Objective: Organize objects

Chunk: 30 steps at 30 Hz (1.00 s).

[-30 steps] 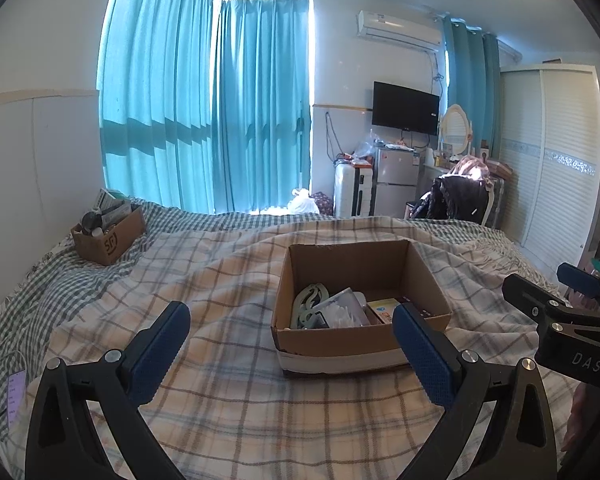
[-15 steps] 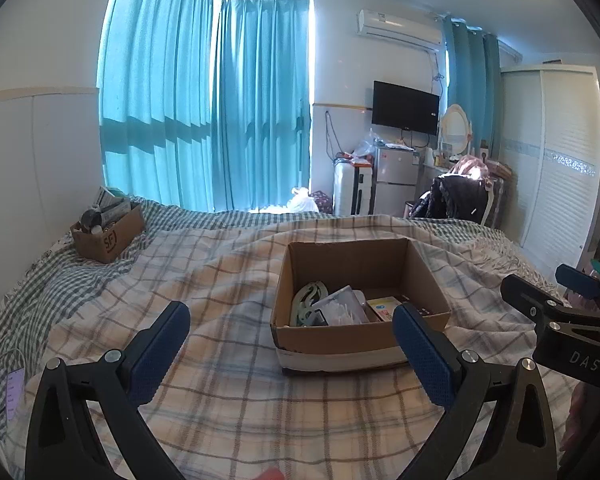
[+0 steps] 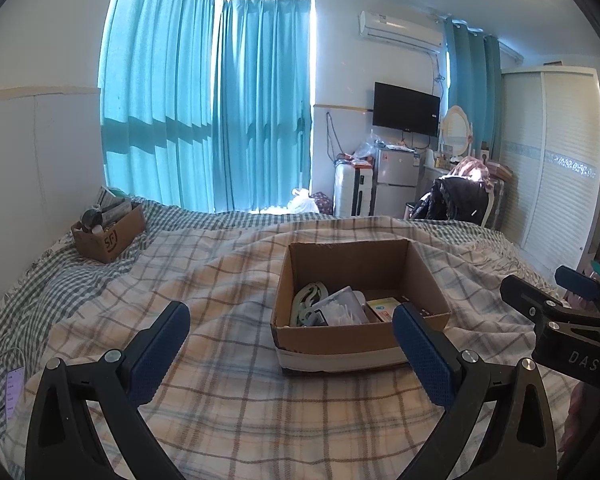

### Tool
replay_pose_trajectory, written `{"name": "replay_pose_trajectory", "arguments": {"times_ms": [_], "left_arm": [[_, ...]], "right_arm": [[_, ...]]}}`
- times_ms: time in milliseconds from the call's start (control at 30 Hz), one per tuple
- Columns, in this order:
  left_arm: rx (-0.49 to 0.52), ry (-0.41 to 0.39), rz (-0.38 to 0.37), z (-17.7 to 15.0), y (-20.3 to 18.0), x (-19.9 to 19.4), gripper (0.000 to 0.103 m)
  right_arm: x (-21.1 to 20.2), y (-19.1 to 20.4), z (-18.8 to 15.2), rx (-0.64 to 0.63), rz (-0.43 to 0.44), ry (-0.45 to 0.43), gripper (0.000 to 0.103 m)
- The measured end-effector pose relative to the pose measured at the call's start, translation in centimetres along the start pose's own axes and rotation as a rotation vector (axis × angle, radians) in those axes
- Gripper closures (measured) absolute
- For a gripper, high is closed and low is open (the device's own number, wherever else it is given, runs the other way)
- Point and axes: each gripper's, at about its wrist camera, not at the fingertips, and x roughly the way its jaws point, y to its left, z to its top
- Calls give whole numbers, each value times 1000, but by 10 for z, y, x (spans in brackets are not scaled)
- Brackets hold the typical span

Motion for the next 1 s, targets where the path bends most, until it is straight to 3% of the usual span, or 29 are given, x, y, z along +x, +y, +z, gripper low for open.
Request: {"name": "replay_pose_trajectory", "arguments": {"times_ms": [1000], "left_arm": [[-14,15,-7,1,0,1,0]], "right_arm": [[1,4,-2,-8,3,7,0]]}}
